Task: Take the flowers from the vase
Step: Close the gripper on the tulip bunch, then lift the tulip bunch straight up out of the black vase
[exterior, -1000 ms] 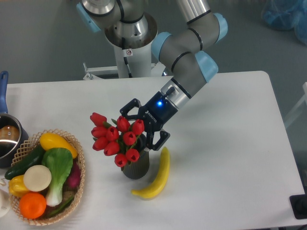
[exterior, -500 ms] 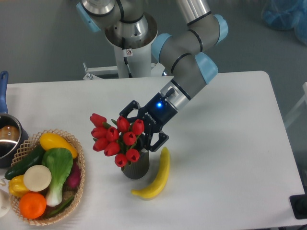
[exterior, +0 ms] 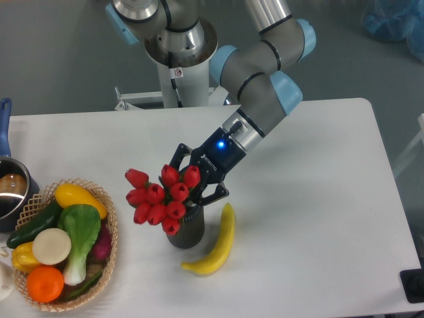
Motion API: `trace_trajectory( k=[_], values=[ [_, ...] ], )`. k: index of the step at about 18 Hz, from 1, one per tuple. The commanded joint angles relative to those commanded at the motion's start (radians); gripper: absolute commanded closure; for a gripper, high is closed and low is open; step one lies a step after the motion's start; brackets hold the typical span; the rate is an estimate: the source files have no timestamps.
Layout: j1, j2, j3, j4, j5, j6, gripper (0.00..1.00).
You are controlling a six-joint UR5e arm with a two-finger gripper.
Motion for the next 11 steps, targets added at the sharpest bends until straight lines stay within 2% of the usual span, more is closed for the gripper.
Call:
trace_trajectory(
  k=[11],
  values=[
    [0.015, 0.021, 0.0, 0.0, -0.037, -0.017, 0.59]
  ],
)
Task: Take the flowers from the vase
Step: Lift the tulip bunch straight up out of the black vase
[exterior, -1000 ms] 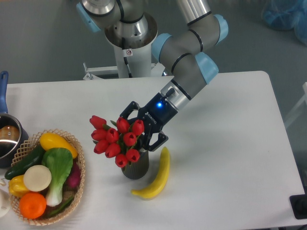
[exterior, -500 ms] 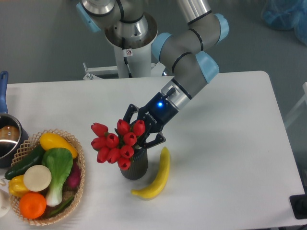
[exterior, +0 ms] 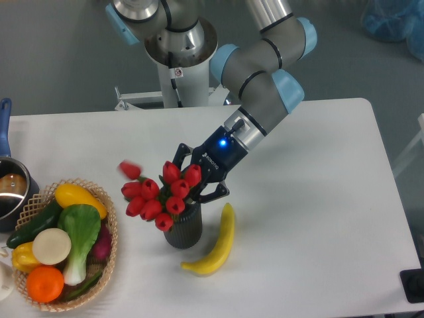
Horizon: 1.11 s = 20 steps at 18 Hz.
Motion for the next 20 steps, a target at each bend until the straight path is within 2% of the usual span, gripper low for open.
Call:
trace_trajectory(
  k=[5, 20],
  values=[
    [0.003, 0.014, 0.0, 0.002, -0.018, -0.012, 0.59],
    [0.006, 0.121, 0.014, 0.002, -0.089, -0.114, 0.59]
  ],
)
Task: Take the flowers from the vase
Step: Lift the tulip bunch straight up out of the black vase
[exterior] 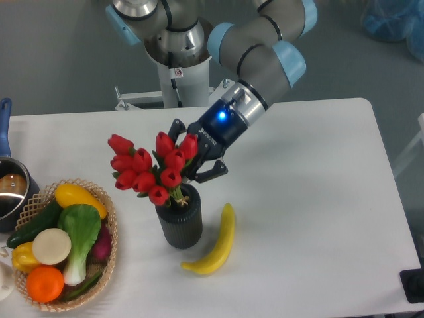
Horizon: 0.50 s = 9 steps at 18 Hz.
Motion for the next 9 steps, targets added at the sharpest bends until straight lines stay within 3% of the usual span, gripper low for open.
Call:
trace_trajectory(
  k=[4, 9],
  values=[
    [0.002, 0.002, 0.026, 0.0, -0.032, -0.011, 0.59],
    [-0.002, 0.028, 0.078, -0.002, -0.035, -0.119, 0.59]
  ],
)
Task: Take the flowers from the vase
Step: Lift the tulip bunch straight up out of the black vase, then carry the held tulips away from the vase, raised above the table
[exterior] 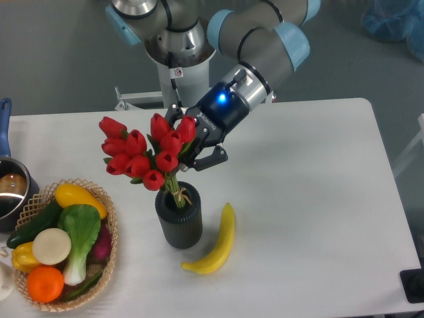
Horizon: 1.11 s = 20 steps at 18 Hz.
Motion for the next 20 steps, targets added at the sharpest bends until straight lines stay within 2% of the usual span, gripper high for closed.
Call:
trace_trajectory(
  k=[3, 11, 15, 20],
  values=[
    [0.0, 0.011, 0.025, 0.0, 0.0, -0.06, 0.59],
    [0.009, 0.074, 0.039, -0.002, 0.017, -0.157, 0.59],
    [0.087, 0.072, 0.038, -0.002, 0.018, -0.157, 0.59],
    [0.237, 0.037, 0.057, 0.003, 0.025, -0.138, 0.59]
  ],
)
